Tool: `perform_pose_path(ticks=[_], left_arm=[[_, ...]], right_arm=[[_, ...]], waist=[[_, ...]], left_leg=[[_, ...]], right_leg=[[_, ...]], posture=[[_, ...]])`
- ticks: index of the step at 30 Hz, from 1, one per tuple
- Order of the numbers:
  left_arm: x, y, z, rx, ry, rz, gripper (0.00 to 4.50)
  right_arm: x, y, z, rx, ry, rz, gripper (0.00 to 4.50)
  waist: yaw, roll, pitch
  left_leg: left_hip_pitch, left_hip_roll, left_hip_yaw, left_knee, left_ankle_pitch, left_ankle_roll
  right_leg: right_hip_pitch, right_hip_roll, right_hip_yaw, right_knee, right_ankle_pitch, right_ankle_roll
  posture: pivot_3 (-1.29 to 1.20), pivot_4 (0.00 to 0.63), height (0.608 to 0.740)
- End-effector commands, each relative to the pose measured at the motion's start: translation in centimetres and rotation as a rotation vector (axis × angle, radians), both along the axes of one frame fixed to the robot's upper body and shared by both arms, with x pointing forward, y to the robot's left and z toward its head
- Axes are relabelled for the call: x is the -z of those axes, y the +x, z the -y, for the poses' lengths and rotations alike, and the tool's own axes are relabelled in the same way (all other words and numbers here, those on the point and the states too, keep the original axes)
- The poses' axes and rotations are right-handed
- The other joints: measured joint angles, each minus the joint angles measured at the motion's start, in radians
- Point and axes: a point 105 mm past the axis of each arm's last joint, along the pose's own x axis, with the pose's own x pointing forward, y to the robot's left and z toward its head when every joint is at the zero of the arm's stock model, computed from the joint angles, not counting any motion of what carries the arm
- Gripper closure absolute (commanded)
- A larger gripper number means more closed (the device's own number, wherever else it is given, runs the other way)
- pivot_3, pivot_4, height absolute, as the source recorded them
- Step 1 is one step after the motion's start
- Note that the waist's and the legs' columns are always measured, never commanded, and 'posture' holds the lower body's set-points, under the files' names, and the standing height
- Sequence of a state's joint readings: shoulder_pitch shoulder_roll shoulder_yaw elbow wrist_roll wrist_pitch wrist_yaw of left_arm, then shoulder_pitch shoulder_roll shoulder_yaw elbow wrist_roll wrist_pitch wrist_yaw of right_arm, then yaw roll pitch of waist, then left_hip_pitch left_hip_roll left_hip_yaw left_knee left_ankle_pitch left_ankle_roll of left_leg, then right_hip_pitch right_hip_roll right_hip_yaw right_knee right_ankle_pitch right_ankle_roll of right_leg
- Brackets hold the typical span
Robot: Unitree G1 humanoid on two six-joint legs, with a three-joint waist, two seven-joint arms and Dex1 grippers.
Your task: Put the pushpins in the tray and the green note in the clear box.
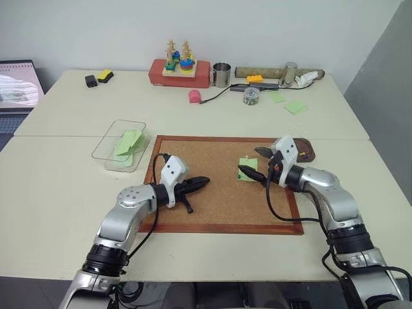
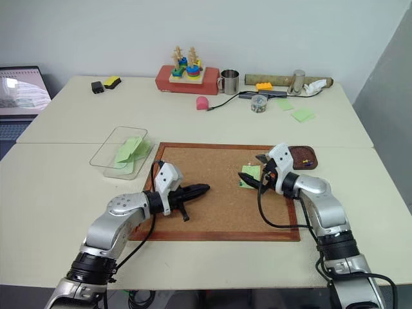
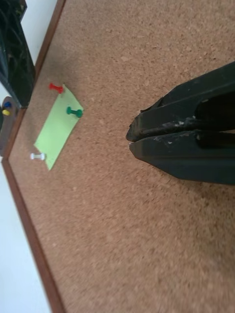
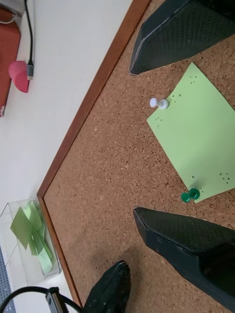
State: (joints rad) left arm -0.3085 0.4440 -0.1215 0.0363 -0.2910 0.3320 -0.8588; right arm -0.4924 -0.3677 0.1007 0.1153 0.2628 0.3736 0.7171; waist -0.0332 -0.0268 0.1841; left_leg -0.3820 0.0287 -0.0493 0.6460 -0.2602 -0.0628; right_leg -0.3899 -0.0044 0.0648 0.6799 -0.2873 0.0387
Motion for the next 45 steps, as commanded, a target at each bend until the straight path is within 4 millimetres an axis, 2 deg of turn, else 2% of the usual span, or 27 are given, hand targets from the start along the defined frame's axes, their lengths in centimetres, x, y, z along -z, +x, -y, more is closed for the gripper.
perform_pose_path(ticks=[1,6,12,21,24,34,43,44,45], left_arm=[[0.8,-0.4,0.3,0.018,0.027,0.001,4.42],[1.8,-0.3,0.1,-0.009,0.086,-0.033,4.42],[1.8,-0.7,0.2,0.010,0.094,-0.048,4.42],[1.9,-1.0,0.2,0.017,0.108,-0.059,4.42],[1.9,-1.0,0.1,0.019,0.113,-0.055,4.50],[1.9,-0.9,0.1,0.018,0.121,-0.045,4.50],[2.1,-0.8,0.1,0.015,0.131,-0.041,4.50],[2.1,-0.8,0.1,0.015,0.132,-0.041,4.50],[2.1,-0.8,0.1,0.015,0.132,-0.041,4.50]], right_arm=[[-0.9,0.8,-0.6,0.012,0.010,0.044,0.00],[-0.3,1.5,-0.8,0.033,0.026,0.017,0.00],[1.1,2.1,-0.8,0.060,0.026,-0.025,0.00],[1.7,2.3,-1.1,0.067,0.027,-0.025,0.00],[1.8,2.4,-1.0,0.076,0.029,-0.024,0.40],[1.6,2.7,-0.8,0.088,0.027,0.012,2.50],[0.8,2.9,-0.6,0.093,-0.006,0.101,4.12],[0.6,2.9,-0.6,0.091,-0.004,0.108,4.44],[0.5,2.8,-0.6,0.090,0.001,0.115,4.44]], waist=[[0.000,0.000,0.000],[0.000,0.000,0.000],[0.000,0.001,0.000],[-0.001,0.001,-0.001],[-0.001,0.001,-0.001],[-0.001,0.001,-0.001],[-0.001,0.001,-0.001],[-0.001,0.001,-0.001],[-0.001,0.001,-0.001]], left_leg=[[0.000,0.000,0.000,0.000,0.000,0.000],[0.000,0.000,0.000,0.000,0.000,0.000],[0.001,0.000,0.000,0.000,0.000,0.000],[0.001,0.000,0.000,0.000,0.000,0.000],[0.001,0.000,0.000,0.000,0.000,0.000],[0.001,0.000,0.000,0.000,0.000,0.000],[0.001,0.000,0.000,0.000,0.000,0.000],[0.001,0.000,0.000,0.000,0.000,0.000],[0.001,0.000,0.000,0.000,0.000,0.000]], right_leg=[[0.000,0.000,0.000,0.000,0.000,0.000],[0.000,0.000,0.000,0.000,0.000,0.000],[0.001,0.000,0.000,0.000,0.000,0.000],[0.001,0.000,0.000,0.000,0.000,0.000],[0.001,0.000,0.000,0.000,0.000,0.000],[0.001,0.000,0.000,0.000,0.000,0.000],[0.001,0.000,0.000,0.000,0.000,0.000],[0.001,0.000,0.000,0.000,0.000,0.000],[0.001,0.000,0.000,0.000,0.000,0.000]], posture=[[0.00,0.150,0.740],[0.00,0.150,0.740],[0.00,0.150,0.740],[0.00,0.150,0.740],[0.00,0.150,0.740],[0.00,0.150,0.740],[0.00,0.150,0.740],[0.00,0.150,0.740],[0.00,0.150,0.740]])
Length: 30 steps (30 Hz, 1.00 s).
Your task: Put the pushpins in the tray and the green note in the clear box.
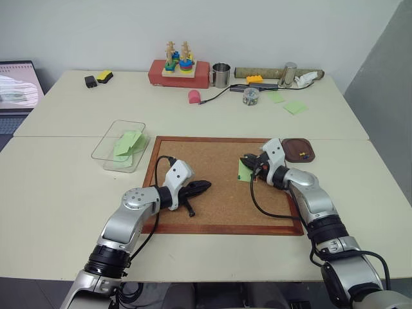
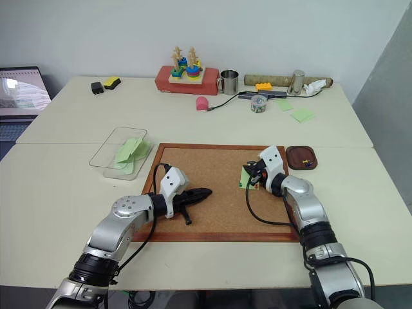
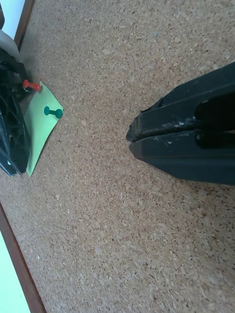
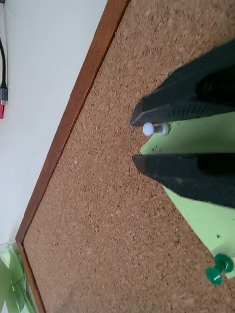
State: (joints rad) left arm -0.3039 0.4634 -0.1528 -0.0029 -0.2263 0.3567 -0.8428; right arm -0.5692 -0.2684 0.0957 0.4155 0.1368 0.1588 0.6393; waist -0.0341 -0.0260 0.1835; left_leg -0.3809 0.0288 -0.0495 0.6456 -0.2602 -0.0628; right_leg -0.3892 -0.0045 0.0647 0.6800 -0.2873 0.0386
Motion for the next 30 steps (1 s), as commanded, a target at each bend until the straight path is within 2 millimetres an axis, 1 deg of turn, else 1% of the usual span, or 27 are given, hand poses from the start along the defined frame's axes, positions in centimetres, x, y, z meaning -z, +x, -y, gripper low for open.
perform_pose_path(ticks=[1,7,10,14,18,25,28,30], left_arm=[[1.7,-0.6,0.0,0.009,0.040,-0.053,4.50],[2.0,-0.7,-0.1,0.012,0.049,-0.068,4.50],[2.3,-0.7,-0.2,-0.009,0.046,-0.106,4.50],[3.4,-1.1,-0.6,-0.001,0.113,-0.144,4.50],[4.1,-1.6,-0.8,0.002,0.127,-0.184,4.50],[4.0,-1.8,-0.7,0.002,0.123,-0.188,4.50],[4.0,-1.9,-0.6,0.004,0.118,-0.188,4.50],[3.8,-1.8,-0.6,0.003,0.116,-0.174,4.50]], right_arm=[[-2.3,0.0,-0.3,-0.022,0.028,0.097,4.44],[-3.1,-0.3,-0.3,-0.034,0.068,0.111,4.44],[-4.1,-0.6,-0.4,-0.046,0.118,0.134,4.44],[-5.2,-0.8,-0.5,-0.054,0.142,0.171,4.44],[-5.0,-0.9,-0.3,-0.061,0.099,0.177,4.44],[-4.7,-1.1,0.1,-0.053,0.070,0.176,4.44],[-5.2,-0.8,0.9,-0.006,0.093,0.182,4.44],[-6.4,0.4,2.6,0.099,0.125,0.220,4.44]], waist=[[0.000,0.000,0.000],[0.000,0.000,0.000],[0.000,0.000,0.000],[-0.001,0.001,0.000],[-0.006,0.001,-0.001],[-0.007,0.002,-0.002],[-0.007,0.002,-0.002],[-0.007,0.002,-0.002]], left_leg=[[0.000,0.000,0.000,0.000,0.000,0.000],[0.000,0.000,0.000,0.000,0.000,0.000],[0.000,0.000,0.000,0.000,0.000,0.000],[0.000,0.000,0.000,0.000,0.000,0.000],[0.001,0.000,0.000,0.000,0.000,0.000],[0.001,0.000,0.000,0.000,0.000,0.000],[0.001,0.000,0.000,0.000,0.000,0.000],[0.001,0.000,0.000,0.000,0.000,0.000]], right_leg=[[0.000,0.000,0.000,0.000,0.000,0.000],[0.000,0.000,0.000,0.000,0.000,0.000],[0.000,0.000,0.000,0.000,0.000,0.000],[0.000,0.000,0.000,0.000,0.000,0.000],[0.001,0.000,0.000,0.000,0.000,0.000],[0.001,0.000,0.000,0.000,0.000,0.000],[0.001,0.000,0.001,0.000,0.000,0.000],[0.001,0.000,0.000,0.000,0.000,0.000]], posture=[[0.00,0.150,0.740],[0.00,0.150,0.740],[0.00,0.150,0.740],[0.00,0.150,0.740],[0.00,0.150,0.740],[0.00,0.150,0.740],[0.00,0.150,0.740],[0.00,0.150,0.740]])
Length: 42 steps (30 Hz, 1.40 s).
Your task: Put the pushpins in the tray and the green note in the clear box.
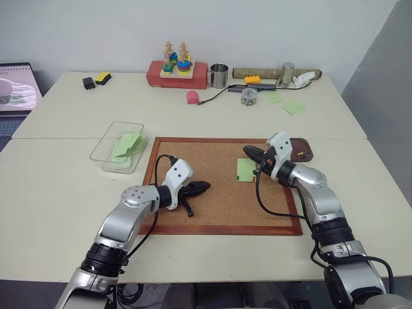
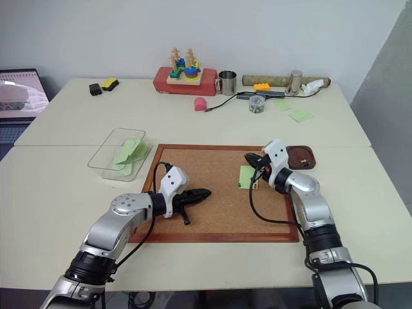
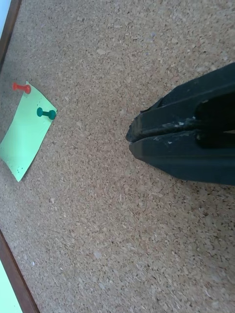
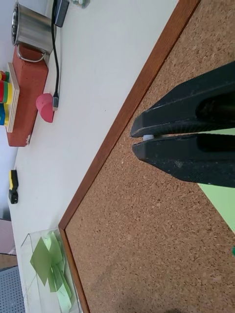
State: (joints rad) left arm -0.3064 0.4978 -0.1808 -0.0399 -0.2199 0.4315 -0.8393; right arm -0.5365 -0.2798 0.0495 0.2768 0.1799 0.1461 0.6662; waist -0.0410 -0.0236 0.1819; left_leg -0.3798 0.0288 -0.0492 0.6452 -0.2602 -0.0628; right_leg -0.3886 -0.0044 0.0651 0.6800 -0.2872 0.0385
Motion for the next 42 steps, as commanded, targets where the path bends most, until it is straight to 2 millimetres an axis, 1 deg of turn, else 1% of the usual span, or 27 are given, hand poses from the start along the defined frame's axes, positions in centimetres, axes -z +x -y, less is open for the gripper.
perform_pose_path(ticks=[1,4,8,9,11,14,17,20,25,30,32,33,34,38,42], left_arm=[[3.3,-1.3,-0.4,-0.012,0.061,-0.115,4.50],[3.1,-0.9,-0.3,-0.024,0.054,-0.085,4.50],[2.9,-0.7,-0.1,-0.023,0.048,-0.069,4.50],[2.8,-0.7,-0.1,-0.025,0.047,-0.065,4.50],[2.8,-0.6,-0.1,-0.028,0.046,-0.061,4.50],[2.7,-0.6,-0.2,-0.030,0.046,-0.058,4.50],[2.7,-0.7,-0.3,-0.032,0.045,-0.057,4.50],[2.8,-0.8,-0.3,-0.033,0.045,-0.057,4.50],[2.8,-0.8,-0.4,-0.034,0.045,-0.056,4.50],[2.7,-0.6,-0.4,-0.032,0.047,-0.055,4.50],[2.7,-0.6,-0.4,-0.032,0.049,-0.054,4.50],[2.7,-0.5,-0.4,-0.032,0.049,-0.054,4.50],[2.7,-0.5,-0.4,-0.032,0.049,-0.054,4.50],[2.6,-0.6,-0.3,-0.030,0.048,-0.054,4.50],[2.6,-0.6,-0.2,-0.030,0.044,-0.053,4.50]], right_arm=[[-3.9,2.0,3.5,0.202,0.084,0.121,4.44],[-5.1,4.1,7.4,0.428,0.093,0.148,4.44],[-4.8,5.9,11.3,0.615,0.081,0.095,4.44],[-4.5,6.1,12.1,0.649,0.085,0.074,4.44],[-4.0,6.4,13.0,0.687,0.087,0.046,4.44],[-3.0,6.4,13.9,0.713,0.084,-0.007,4.44],[-1.9,6.1,14.1,0.707,0.092,-0.058,4.44],[-0.8,5.6,13.8,0.679,0.088,-0.096,4.44],[0.3,4.9,13.5,0.648,0.097,-0.153,4.44],[0.5,4.5,13.3,0.632,0.121,-0.173,4.44],[0.4,4.4,13.2,0.626,0.121,-0.170,4.03],[0.3,4.4,13.2,0.622,0.121,-0.168,3.97],[0.3,4.4,13.1,0.614,0.117,-0.165,3.81],[0.1,4.3,13.1,0.606,0.108,-0.155,2.91],[-0.4,4.2,13.2,0.596,0.097,-0.133,2.12]], waist=[[0.000,0.000,0.000],[0.000,0.000,0.000],[-0.001,0.000,0.000],[-0.001,0.000,0.000],[-0.001,0.000,0.000],[-0.002,0.001,0.000],[-0.003,0.001,0.000],[-0.003,0.001,-0.001],[-0.005,0.001,-0.001],[-0.006,0.002,-0.001],[-0.006,0.002,-0.001],[-0.006,0.002,-0.001],[-0.006,0.002,-0.001],[-0.006,0.002,-0.001],[-0.006,0.002,-0.001]], left_leg=[[0.000,0.000,0.000,0.000,0.000,0.000],[0.000,0.000,0.001,0.000,0.000,0.000],[0.000,0.000,0.001,0.000,0.000,0.000],[0.000,0.000,0.001,0.000,0.000,0.000],[0.000,0.000,0.001,0.000,0.000,0.000],[0.000,0.000,0.002,0.000,0.000,0.000],[0.000,0.000,0.002,0.000,0.000,0.000],[0.000,0.000,0.002,0.000,0.000,0.000],[0.000,0.000,0.002,0.000,0.000,0.000],[0.000,0.000,0.002,0.000,0.000,0.000],[0.000,0.000,0.002,0.000,0.000,0.000],[0.000,0.000,0.002,0.000,0.000,0.000],[0.000,0.000,0.002,0.000,0.000,0.000],[0.000,0.000,0.002,0.000,0.000,0.000],[0.000,0.000,0.002,0.000,0.000,0.000]], right_leg=[[0.000,0.000,0.000,0.000,0.000,0.000],[0.000,0.000,0.001,0.000,0.000,0.000],[0.000,0.000,0.001,0.000,0.000,0.000],[0.000,0.000,0.001,0.000,0.000,0.000],[0.000,0.000,0.001,0.000,0.000,0.000],[0.000,0.000,0.002,0.000,0.000,0.000],[0.000,0.000,0.003,0.000,0.000,0.000],[0.000,0.000,0.003,0.000,0.000,0.000],[0.000,0.000,0.002,0.000,0.000,0.000],[0.000,0.000,0.002,0.000,0.000,0.000],[0.000,0.000,0.002,0.000,0.000,0.000],[0.000,0.000,0.002,0.000,0.000,0.000],[0.000,0.000,0.002,0.000,0.000,0.000],[0.000,0.000,0.002,0.000,0.000,0.000],[0.000,0.000,0.002,0.000,0.000,0.000]], posture=[[0.00,0.150,0.740],[0.00,0.150,0.740],[0.00,0.150,0.740],[0.00,0.150,0.740],[0.00,0.150,0.740],[0.00,0.150,0.740],[0.00,0.150,0.740],[0.00,0.150,0.740],[0.00,0.150,0.740],[0.00,0.150,0.740],[0.00,0.150,0.740],[0.00,0.150,0.740],[0.00,0.150,0.740],[0.00,0.150,0.740],[0.00,0.150,0.740]])
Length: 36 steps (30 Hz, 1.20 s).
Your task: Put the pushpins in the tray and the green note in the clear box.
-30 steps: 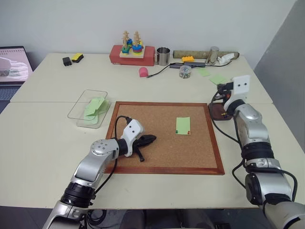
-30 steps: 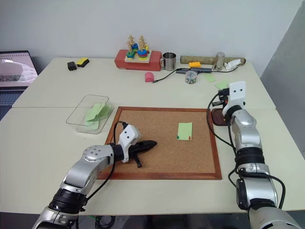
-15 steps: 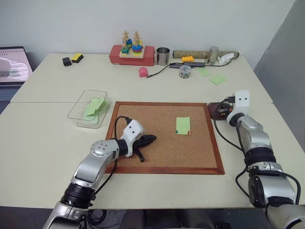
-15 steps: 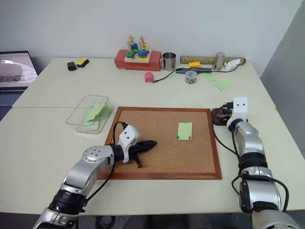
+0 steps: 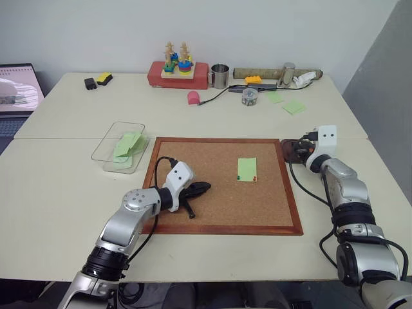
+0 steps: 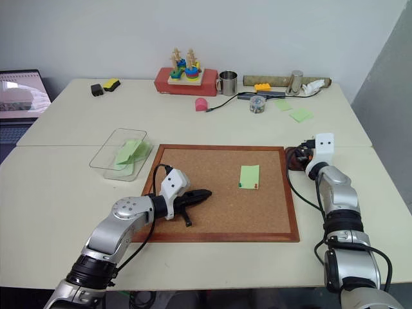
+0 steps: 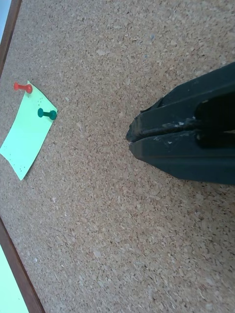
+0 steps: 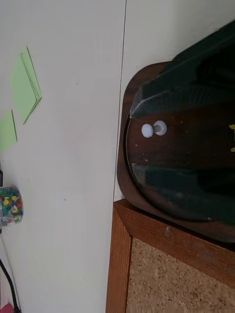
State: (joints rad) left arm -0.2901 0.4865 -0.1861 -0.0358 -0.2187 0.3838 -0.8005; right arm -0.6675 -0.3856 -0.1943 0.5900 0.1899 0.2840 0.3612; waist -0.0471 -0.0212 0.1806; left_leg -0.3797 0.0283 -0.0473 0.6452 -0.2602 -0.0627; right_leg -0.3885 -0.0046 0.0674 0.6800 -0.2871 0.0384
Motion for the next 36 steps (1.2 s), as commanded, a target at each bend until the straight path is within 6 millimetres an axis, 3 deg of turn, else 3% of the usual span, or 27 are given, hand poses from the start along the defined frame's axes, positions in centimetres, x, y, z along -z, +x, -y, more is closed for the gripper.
perform_pose_path(ticks=[1,11,16,19,22,29,31,36], left_arm=[[2.5,-0.6,-0.4,-0.010,0.055,-0.089,4.50],[2.5,-0.4,-0.2,-0.013,0.050,-0.089,4.50],[2.6,-0.5,-0.3,-0.015,0.049,-0.090,4.50],[2.7,-0.6,-0.3,-0.013,0.048,-0.094,4.50],[2.7,-0.6,-0.3,-0.009,0.049,-0.097,4.50],[2.6,-0.5,-0.2,-0.001,0.053,-0.095,4.50],[2.6,-0.6,-0.1,0.005,0.053,-0.096,4.50],[2.6,-0.6,0.1,0.011,0.053,-0.095,4.50]], right_arm=[[-2.1,-0.1,0.3,-0.021,-0.018,0.075,1.91],[-4.1,-0.6,0.0,-0.091,-0.064,0.131,0.01],[-6.7,-2.0,-1.1,-0.218,-0.083,0.195,0.01],[-7.2,-4.0,-2.9,-0.399,-0.104,0.184,0.01],[-6.6,-6.6,-4.7,-0.585,-0.125,0.138,0.01],[-3.8,-10.1,-7.4,-0.755,-0.126,0.063,0.01],[-2.7,-10.5,-9.0,-0.778,-0.129,0.066,0.01],[-0.7,-10.4,-10.5,-0.770,-0.127,0.061,0.01]], waist=[[0.000,0.000,0.000],[0.003,0.000,0.000],[0.006,0.000,0.000],[0.008,0.000,0.000],[0.009,0.000,0.000],[0.013,0.000,0.000],[0.013,0.000,0.000],[0.013,0.000,0.000]], left_leg=[[0.000,0.000,0.000,0.000,0.000,0.000],[0.000,0.000,0.000,0.000,0.000,0.000],[0.000,0.000,0.000,0.000,0.000,0.000],[0.000,0.000,-0.001,0.000,0.000,0.000],[0.000,0.000,-0.001,0.000,0.000,0.000],[0.000,0.000,-0.001,0.000,0.000,0.000],[0.000,0.000,-0.001,0.000,0.000,0.000],[0.000,0.000,-0.002,0.000,0.000,0.000]], right_leg=[[0.000,0.000,0.000,0.000,0.000,0.000],[0.000,0.000,0.000,0.000,0.000,0.000],[0.000,0.000,0.000,0.000,0.000,0.000],[0.000,0.000,-0.001,0.000,0.000,0.000],[0.000,0.000,-0.001,-0.001,0.000,0.000],[0.000,0.000,-0.001,-0.001,-0.001,0.001],[0.000,0.000,-0.001,-0.001,-0.002,0.004],[0.000,0.001,-0.002,-0.001,-0.002,0.004]], posture=[[0.00,0.150,0.740],[0.00,0.150,0.740],[0.00,0.150,0.740],[0.00,0.150,0.740],[0.00,0.150,0.740],[0.00,0.150,0.740],[0.00,0.150,0.740],[0.00,0.150,0.740]])
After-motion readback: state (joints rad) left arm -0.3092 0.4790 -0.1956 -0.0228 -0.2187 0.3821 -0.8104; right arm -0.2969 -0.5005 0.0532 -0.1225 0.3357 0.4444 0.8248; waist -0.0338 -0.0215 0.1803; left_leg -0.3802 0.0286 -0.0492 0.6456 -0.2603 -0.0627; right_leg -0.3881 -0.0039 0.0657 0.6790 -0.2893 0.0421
